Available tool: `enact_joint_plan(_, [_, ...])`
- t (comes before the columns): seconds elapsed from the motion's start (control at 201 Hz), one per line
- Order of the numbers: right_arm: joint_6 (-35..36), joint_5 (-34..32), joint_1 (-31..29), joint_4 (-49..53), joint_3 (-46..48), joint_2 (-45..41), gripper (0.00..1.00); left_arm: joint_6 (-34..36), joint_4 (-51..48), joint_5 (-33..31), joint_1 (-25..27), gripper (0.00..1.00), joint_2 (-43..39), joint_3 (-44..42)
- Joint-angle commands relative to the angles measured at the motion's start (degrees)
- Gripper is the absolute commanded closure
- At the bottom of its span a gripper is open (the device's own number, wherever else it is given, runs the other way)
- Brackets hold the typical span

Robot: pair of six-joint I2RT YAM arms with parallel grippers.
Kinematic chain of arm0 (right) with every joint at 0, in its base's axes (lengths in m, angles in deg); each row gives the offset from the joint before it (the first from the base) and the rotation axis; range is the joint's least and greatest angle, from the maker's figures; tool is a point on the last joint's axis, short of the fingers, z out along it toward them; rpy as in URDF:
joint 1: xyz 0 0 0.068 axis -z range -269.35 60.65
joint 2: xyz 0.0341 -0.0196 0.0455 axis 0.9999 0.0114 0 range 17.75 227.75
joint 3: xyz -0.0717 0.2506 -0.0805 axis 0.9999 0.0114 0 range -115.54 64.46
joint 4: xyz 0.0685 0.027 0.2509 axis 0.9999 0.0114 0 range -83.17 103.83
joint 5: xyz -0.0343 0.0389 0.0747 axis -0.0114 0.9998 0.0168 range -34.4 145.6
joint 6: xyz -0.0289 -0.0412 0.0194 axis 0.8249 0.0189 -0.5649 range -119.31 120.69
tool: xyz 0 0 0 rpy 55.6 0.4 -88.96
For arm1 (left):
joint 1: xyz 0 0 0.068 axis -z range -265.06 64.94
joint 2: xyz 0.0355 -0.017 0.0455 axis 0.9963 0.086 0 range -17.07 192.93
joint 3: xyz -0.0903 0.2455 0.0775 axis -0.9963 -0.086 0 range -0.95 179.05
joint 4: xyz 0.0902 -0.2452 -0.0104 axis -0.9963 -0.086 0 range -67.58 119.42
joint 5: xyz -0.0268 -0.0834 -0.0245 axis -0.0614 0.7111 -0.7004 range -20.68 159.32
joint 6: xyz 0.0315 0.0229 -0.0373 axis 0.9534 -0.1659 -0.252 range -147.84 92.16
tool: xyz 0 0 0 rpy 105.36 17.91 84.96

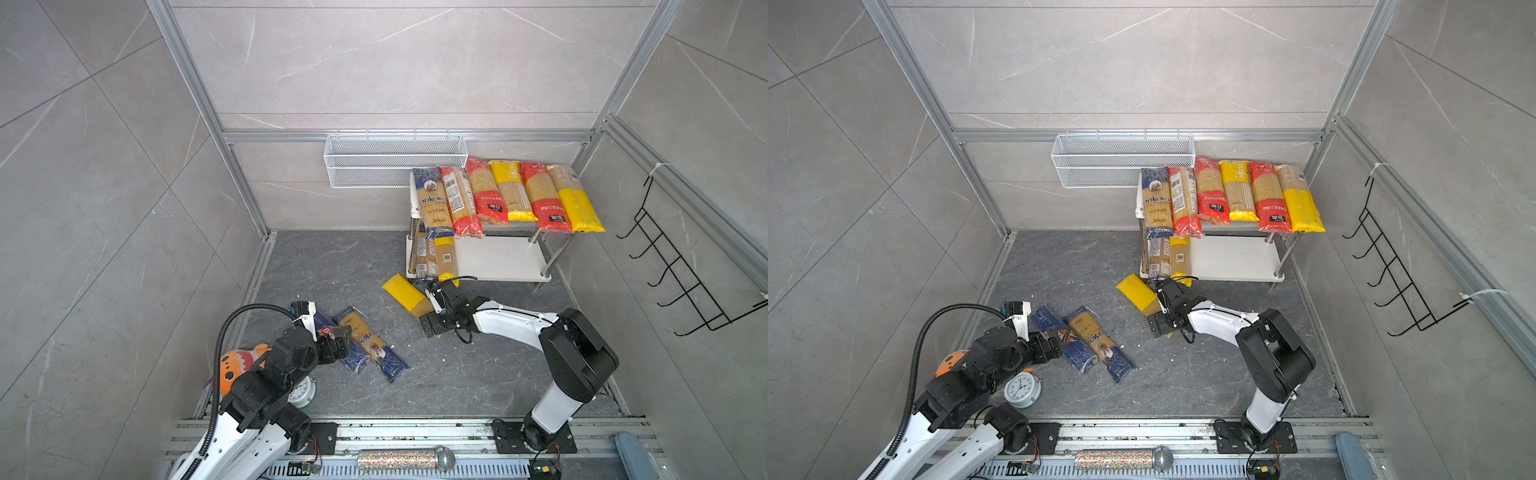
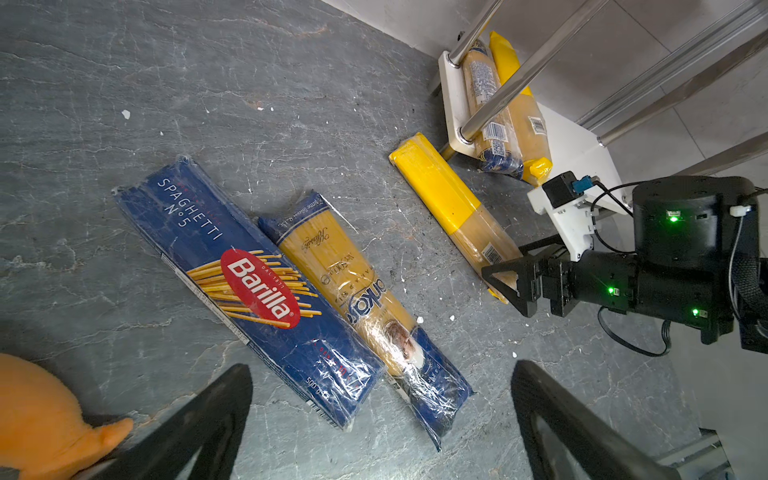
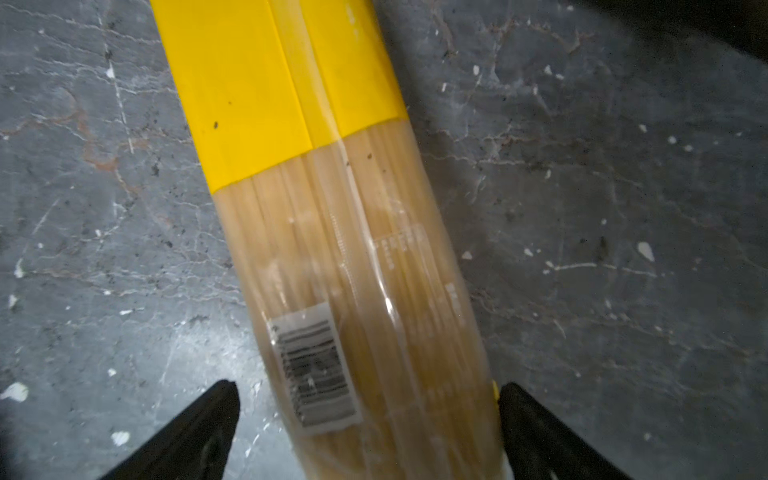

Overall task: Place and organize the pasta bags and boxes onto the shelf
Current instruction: 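Lower the right gripper onto the yellow-banded bag and close it, then lift the yellow-banded bag upright with the right gripper toward the lower shelf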

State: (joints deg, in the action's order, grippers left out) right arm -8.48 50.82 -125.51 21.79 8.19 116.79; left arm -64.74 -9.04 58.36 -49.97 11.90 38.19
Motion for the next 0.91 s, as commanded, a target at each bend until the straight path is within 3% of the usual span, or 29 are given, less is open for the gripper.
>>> enact_joint_plan(0.0, [2.97,-1.42,-0.29,-3.44,-1.46,1.94,0.00,1.83,-0.07,-1.43,-0.04,0.00,0.67,1.03])
enact_joint_plan(0.423, [4.93,-0.34,-0.57,-2.75,-4.57,7.62,0.00,2.42,2.01,-1.19,-0.04,0.00,3.08,0.53])
enact_joint_plan(0.513, [4.52,0.98,-0.81,-1.70,-4.87,7.56,0.05,2.28,2.38,-1.28,-0.09,0.00,2.98,0.29])
enact_joint_plan(0.597, [3.96,1.41,-1.12,0.20,-5.17,7.83,0.22,2.29,2.68,-0.93,-0.10,0.00,2.90,0.08])
enact_joint_plan(0.687, [2.96,1.54,-1.77,1.10,-4.33,7.14,0.54,2.28,2.60,-0.56,-0.08,0.00,2.62,0.01])
enact_joint_plan(0.856, [0.94,5.35,-3.59,1.02,0.19,2.53,0.82,1.87,2.33,-0.08,-0.05,0.00,0.77,-0.81])
enact_joint_plan(0.901, [-0.06,6.60,-3.95,1.12,1.38,0.97,0.93,1.77,2.22,0.21,-0.06,0.00,0.14,-0.92])
